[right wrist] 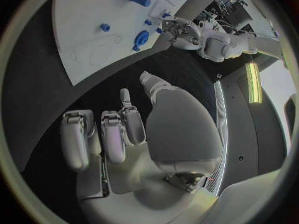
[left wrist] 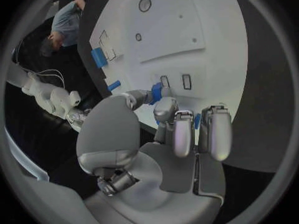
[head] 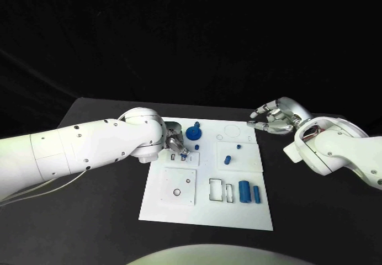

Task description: Assemble the parts on the task board

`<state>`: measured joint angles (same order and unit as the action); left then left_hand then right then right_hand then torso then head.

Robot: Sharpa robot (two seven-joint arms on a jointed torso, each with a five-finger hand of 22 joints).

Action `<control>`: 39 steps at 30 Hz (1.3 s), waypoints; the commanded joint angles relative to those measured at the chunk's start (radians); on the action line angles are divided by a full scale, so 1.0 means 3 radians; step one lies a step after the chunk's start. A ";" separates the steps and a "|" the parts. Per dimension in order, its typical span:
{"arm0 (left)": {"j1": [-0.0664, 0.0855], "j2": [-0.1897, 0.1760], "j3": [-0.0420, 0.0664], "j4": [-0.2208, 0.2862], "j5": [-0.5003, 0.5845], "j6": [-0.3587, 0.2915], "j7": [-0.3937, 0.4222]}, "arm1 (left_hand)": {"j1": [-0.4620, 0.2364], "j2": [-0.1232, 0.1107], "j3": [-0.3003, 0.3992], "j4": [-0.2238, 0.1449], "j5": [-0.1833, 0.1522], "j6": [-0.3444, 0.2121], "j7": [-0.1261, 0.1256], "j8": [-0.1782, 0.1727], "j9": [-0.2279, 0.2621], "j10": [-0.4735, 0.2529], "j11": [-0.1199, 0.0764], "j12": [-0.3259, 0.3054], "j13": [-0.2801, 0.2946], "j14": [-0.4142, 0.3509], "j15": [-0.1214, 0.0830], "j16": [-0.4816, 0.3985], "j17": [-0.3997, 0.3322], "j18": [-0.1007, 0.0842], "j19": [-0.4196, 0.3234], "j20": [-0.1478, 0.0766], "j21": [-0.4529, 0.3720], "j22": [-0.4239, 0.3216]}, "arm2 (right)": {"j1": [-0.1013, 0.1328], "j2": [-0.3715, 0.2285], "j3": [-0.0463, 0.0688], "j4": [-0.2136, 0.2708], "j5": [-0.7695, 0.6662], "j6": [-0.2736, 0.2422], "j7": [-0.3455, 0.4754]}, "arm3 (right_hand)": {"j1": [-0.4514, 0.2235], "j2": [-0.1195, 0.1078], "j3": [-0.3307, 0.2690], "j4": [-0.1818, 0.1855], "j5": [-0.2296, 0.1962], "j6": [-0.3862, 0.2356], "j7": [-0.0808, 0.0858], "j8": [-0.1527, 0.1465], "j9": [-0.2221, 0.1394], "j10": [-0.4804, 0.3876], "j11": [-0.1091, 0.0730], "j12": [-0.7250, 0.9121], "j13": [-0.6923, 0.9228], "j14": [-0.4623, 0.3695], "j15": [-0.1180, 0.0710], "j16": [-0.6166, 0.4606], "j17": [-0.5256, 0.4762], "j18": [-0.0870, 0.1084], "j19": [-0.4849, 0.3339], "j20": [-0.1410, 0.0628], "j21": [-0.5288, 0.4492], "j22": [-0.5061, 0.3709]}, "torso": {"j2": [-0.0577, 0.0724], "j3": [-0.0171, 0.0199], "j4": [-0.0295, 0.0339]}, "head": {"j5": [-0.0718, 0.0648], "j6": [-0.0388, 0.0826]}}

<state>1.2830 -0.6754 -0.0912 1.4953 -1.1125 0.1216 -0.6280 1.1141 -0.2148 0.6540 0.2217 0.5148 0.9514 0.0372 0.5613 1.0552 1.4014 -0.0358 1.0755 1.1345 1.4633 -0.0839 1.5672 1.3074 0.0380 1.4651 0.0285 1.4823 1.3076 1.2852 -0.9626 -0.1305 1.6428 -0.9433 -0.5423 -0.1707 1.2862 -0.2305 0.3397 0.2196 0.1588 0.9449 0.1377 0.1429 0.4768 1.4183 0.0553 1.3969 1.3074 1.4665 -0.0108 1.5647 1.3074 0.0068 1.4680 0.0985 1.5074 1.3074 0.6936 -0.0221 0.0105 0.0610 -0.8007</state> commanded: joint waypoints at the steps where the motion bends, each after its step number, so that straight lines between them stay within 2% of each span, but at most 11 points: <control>1: -0.0004 0.0012 -0.0005 -0.0008 -0.0051 0.0082 -0.0011 | -0.0037 0.0012 0.0621 -0.0647 0.0036 0.0052 -0.0018 0.0026 0.0001 0.0024 -0.0001 0.0014 0.0003 0.0358 -0.0024 0.0012 0.0878 -0.0031 0.0081 -0.0012 0.0013 0.0600 | -0.0003 0.0002 0.0001 0.0001 -0.0009 0.0044 0.0017 | 0.0013 -0.0002 -0.0003 0.0022 0.0010 0.0013 -0.0017 0.0010 0.0003 -0.0020 -0.0005 -0.0011 0.0258 0.0348 -0.0005 0.0020 0.0878 0.0036 0.0211 -0.0004 -0.0016 0.0785 | 0.0000 0.0002 -0.0002 | 0.0001 -0.0011; 11: -0.0007 0.0018 -0.0015 -0.0020 -0.0067 0.0123 -0.0030 | -0.0056 0.0007 0.0624 -0.0656 0.0063 0.0060 -0.0018 0.0036 0.0006 0.0029 0.0001 0.0009 -0.0004 0.0358 -0.0029 0.0012 0.0878 -0.0032 0.0083 -0.0015 0.0014 0.0603 | -0.0003 0.0000 0.0001 0.0003 -0.0007 0.0045 0.0018 | 0.0007 -0.0002 -0.0002 0.0035 0.0019 0.0011 -0.0018 0.0013 0.0009 -0.0026 -0.0005 -0.0018 0.0250 0.0348 -0.0005 0.0020 0.0878 0.0037 0.0207 -0.0005 -0.0022 0.0783 | -0.0003 0.0006 0.0000 | 0.0005 -0.0029; 27: -0.0016 0.0035 -0.0028 -0.0030 -0.0103 0.0157 -0.0038 | -0.0090 0.0001 0.0622 -0.0664 0.0083 0.0081 -0.0020 0.0061 0.0019 0.0050 0.0003 0.0040 0.0020 0.0358 -0.0038 0.0012 0.0878 -0.0034 0.0091 -0.0020 0.0023 0.0613 | -0.0003 0.0000 0.0001 0.0002 -0.0001 0.0047 0.0023 | -0.0002 0.0003 -0.0002 0.0049 0.0025 0.0011 -0.0018 0.0015 0.0014 -0.0026 -0.0006 -0.0018 0.0250 0.0348 -0.0006 0.0020 0.0878 0.0039 0.0205 -0.0006 -0.0027 0.0781 | 0.0001 0.0002 -0.0004 | 0.0009 -0.0043; 39: -0.0025 0.0040 -0.0043 -0.0039 -0.0156 0.0147 -0.0040 | -0.0107 0.0001 0.0621 -0.0666 0.0075 0.0087 -0.0024 0.0074 0.0025 0.0059 0.0001 0.0050 0.0026 0.0358 -0.0040 0.0012 0.0878 -0.0038 0.0100 -0.0022 0.0032 0.0623 | -0.0003 -0.0005 0.0001 0.0007 0.0003 0.0045 0.0027 | -0.0005 0.0004 -0.0002 0.0056 0.0029 0.0011 -0.0018 0.0016 0.0017 -0.0027 -0.0006 -0.0020 0.0248 0.0348 -0.0006 0.0020 0.0878 0.0039 0.0205 -0.0006 -0.0027 0.0781 | -0.0002 0.0004 0.0000 | 0.0004 -0.0058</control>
<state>1.2780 -0.6648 -0.1019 1.4829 -1.1477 0.1521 -0.6383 1.0818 -0.2286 0.6741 0.1962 0.5339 0.9717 0.0348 0.5793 1.0613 1.4155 -0.0357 1.0843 1.1415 1.4669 -0.0874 1.5672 1.3073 0.0381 1.4651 0.0286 1.4863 1.3078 1.2848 -0.9638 -0.1305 1.6437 -0.9402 -0.5406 -0.1696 1.2862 -0.2305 0.3383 0.2320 0.1626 0.9449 0.1377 0.1429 0.4805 1.4183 0.0553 1.3969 1.3073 1.4666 -0.0108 1.5647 1.3073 0.0067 1.4680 0.0985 1.5026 1.3079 0.6933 -0.0210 0.0103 0.0625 -0.8171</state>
